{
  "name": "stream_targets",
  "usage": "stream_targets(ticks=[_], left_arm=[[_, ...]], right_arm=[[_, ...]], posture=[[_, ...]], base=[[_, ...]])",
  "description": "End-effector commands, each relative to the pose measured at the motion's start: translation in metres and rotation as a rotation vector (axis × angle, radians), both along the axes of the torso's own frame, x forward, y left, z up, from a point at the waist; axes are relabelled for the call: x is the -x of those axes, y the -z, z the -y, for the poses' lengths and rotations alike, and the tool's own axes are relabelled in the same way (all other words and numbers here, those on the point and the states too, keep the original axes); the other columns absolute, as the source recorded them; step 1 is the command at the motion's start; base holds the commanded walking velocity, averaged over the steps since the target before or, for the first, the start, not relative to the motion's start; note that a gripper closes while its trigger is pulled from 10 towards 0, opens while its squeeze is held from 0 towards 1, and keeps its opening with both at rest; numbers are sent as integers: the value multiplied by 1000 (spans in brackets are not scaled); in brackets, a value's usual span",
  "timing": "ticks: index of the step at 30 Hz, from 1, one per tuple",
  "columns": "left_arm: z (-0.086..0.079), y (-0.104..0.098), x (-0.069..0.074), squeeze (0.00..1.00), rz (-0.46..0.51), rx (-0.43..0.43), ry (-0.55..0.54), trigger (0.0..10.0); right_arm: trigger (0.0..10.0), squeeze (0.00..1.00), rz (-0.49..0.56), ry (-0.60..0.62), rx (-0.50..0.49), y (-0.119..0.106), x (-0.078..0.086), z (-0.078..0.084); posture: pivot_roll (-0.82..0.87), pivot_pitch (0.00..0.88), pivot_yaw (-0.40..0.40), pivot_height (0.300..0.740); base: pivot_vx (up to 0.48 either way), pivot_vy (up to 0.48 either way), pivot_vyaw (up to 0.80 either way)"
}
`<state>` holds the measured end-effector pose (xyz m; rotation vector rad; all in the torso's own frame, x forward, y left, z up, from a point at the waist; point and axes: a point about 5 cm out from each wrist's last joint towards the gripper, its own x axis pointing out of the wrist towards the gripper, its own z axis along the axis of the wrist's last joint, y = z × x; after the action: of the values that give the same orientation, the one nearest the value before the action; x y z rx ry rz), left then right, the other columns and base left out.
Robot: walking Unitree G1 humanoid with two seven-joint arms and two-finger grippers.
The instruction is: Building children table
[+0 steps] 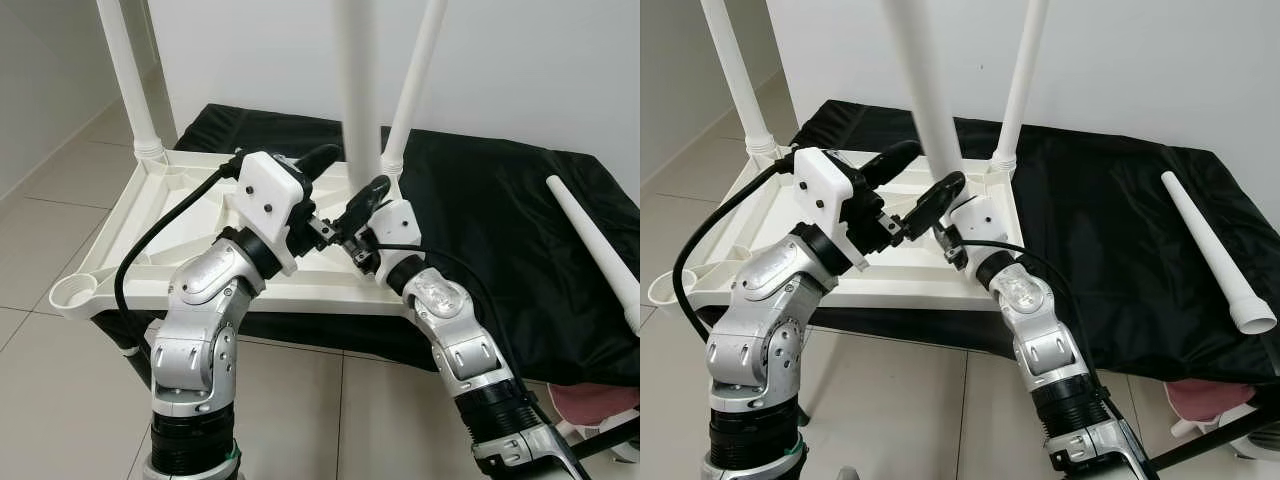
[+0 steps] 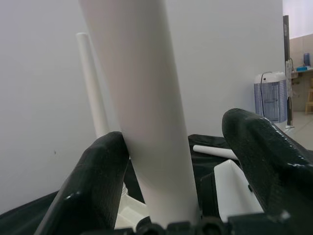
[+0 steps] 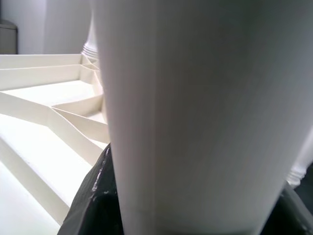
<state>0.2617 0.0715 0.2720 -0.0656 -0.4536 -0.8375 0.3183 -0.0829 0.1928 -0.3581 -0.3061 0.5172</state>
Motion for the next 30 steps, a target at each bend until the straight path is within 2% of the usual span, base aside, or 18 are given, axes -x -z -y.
stream_targets(ticks=[1, 2, 5, 6, 8, 9, 21, 22, 29, 30], left_arm=[[4, -4, -1, 0, 2, 4, 8, 10000], [4, -5, -5, 0, -14, 14, -29, 10000], [1, -6, -10, 0, -40, 47, -69, 10000], [0, -7, -11, 0, -53, 66, -83, 8431], [-1, -7, -12, 0, -61, 78, -92, 8431], [-3, -7, -13, 0, -66, 82, -97, 0], [-6, -5, -11, 0, -64, 87, -100, 0], [-6, -5, -11, 0, -60, 87, -103, 0], [-8, -6, -13, 0, -58, 95, -119, 0], [-9, -7, -14, 0, -64, 101, -131, 0]], right_arm=[[10000, 0, 46, -30, 18, -6, 3, -5], [10000, 0, 66, -57, 31, -5, 8, -11], [10000, 0, 70, -69, 32, -3, 11, -15], [10000, 0, 69, -70, 29, -2, 12, -15], [10000, 0, 68, -71, 27, -1, 13, -16], [10000, 0, 68, -66, 24, -1, 13, -16], [10000, 0, 97, -16, -15, -5, 9, -13], [10000, 1000, 97, -20, -17, -5, 10, -13], [10000, 1000, 126, -3, -32, -8, 11, -14], [10000, 0, 148, 11, -31, -10, 12, -13]], posture=[[70, 0, -63, 740], [66, 0, -60, 740], [65, 0, -57, 740], [65, 0, -57, 740], [65, 0, -57, 740], [66, 0, -57, 740], [73, 0, -58, 740], [73, 0, -58, 740], [72, 0, -54, 740], [72, 0, -53, 740]], base=[[0, 0, 0], [0, 0, 0], [0, 0, 0], [0, 0, 0], [0, 0, 0], [0, 0, 0], [0, 0, 0], [0, 0, 0], [0, 0, 0], [0, 0, 0]])
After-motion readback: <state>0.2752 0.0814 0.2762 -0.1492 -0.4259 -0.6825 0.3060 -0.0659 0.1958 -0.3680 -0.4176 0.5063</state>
